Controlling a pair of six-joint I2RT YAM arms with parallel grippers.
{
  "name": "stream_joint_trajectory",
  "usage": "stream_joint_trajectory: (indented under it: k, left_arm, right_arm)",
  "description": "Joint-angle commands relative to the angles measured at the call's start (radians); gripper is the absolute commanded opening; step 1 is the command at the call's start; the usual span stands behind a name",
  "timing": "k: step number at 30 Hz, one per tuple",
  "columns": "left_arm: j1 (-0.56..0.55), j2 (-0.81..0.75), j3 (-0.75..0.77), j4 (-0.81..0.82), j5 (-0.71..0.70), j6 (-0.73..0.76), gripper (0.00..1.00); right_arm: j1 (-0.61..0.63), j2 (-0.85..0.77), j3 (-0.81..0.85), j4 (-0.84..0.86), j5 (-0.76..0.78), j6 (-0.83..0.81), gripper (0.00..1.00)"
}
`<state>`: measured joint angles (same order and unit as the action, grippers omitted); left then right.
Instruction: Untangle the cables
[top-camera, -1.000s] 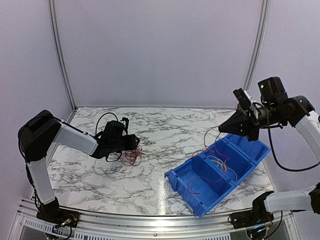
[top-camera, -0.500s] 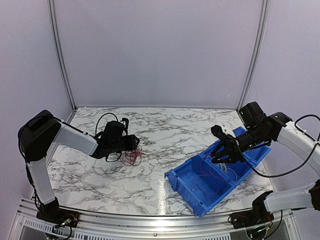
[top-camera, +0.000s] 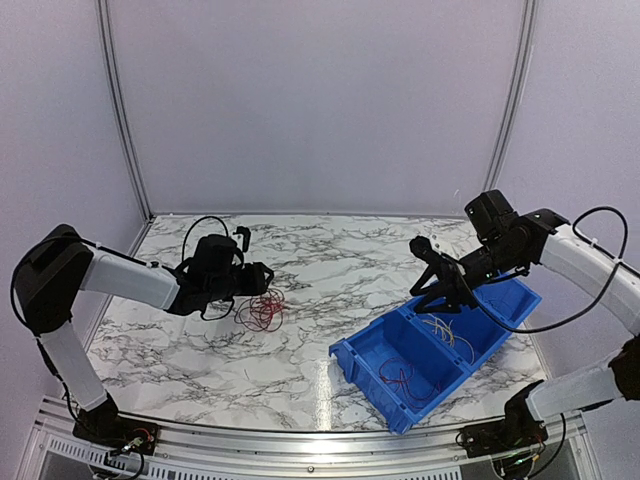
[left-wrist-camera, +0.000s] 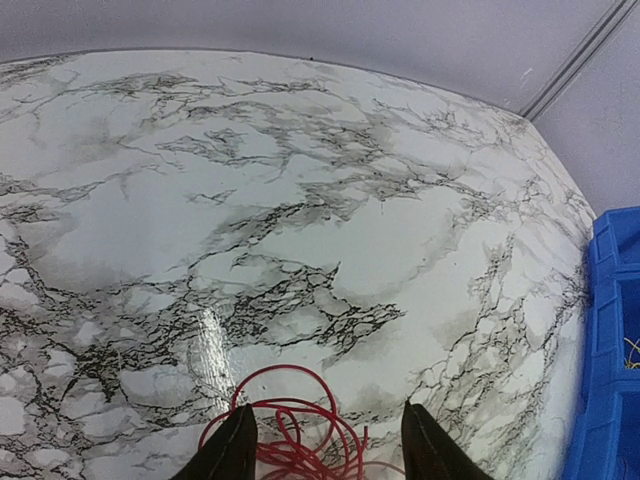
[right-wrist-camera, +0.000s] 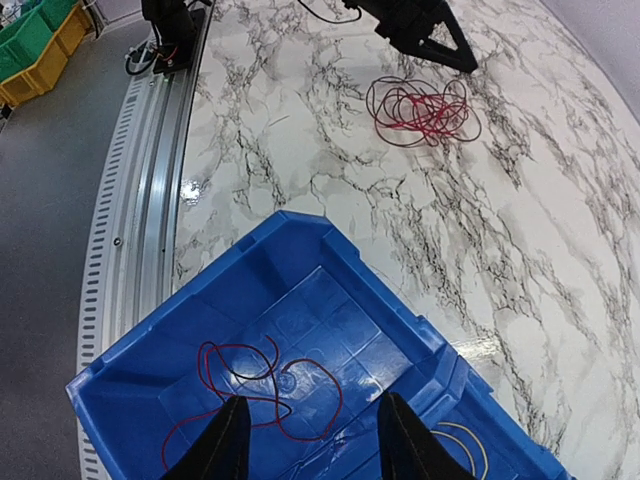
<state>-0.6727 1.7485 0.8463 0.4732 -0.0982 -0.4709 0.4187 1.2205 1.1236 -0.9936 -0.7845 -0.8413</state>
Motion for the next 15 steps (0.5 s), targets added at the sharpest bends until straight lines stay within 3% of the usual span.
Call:
stream_joint_trajectory:
  k: [1,9,15]
  left_arm:
    - [0.010,-0.037,-0.016,-0.083,0.013,0.040,0.52]
    - [0.010,-0.072,-0.041,-0.200,0.039,0.046,0.52]
    - [0.010,-0.159,-0.106,-0.280,0.025,0.026,0.52]
  right_arm:
    - [0.012,0.047,0.019,0.091,-0.013,0.038,0.43]
    - [0.025,0.159,0.069,0.333,0.069,0.176,0.42]
    - [0.162,0.367,0.192,0.405,0.207,0.233,0.42]
